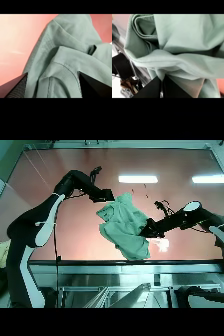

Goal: Fold the shirts.

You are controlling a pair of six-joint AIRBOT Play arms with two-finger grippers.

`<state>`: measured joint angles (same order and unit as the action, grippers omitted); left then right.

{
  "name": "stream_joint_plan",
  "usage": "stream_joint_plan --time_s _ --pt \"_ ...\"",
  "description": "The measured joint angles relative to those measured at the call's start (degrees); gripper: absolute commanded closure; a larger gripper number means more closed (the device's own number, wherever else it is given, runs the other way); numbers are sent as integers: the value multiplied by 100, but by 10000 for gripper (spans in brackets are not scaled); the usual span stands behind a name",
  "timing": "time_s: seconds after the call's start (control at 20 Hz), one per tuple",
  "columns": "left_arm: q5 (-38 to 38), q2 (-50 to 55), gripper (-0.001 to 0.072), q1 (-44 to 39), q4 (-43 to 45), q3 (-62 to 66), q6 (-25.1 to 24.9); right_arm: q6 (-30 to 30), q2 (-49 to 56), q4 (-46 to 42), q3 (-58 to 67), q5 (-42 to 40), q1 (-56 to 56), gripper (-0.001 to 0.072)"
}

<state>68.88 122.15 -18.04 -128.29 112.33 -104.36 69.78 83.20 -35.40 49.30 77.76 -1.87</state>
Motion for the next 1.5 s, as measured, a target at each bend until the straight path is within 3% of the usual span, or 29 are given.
stream_joint_plan --time_s 0.1,0.25,0.3,0.35,0.65,0.8,0.9,1.15,1.5 --pt "195 142 422 -140 37 190 44 -44 -4 -37 2 83 22 689" --pt "367 286 436 -293 46 315 52 -83 -4 -63 2 105 35 689" --pt "385 328 514 -337 61 334 63 -87 -4 -63 2 105 37 689" --pt "409 374 687 -380 63 348 63 -98 -4 -63 2 98 37 689" --pt "640 254 691 -308 81 380 -26 -238 -151 42 2 74 48 689" --pt "739 42 667 -157 76 382 -42 -299 -319 50 2 66 85 689" --pt "763 -26 -13 -103 76 385 -39 -326 -382 52 2 63 111 689" --pt "645 212 2 -28 -81 382 -72 -389 -435 70 2 59 129 689" --pt "708 426 2 706 -570 385 -264 -549 -444 70 2 57 129 689"
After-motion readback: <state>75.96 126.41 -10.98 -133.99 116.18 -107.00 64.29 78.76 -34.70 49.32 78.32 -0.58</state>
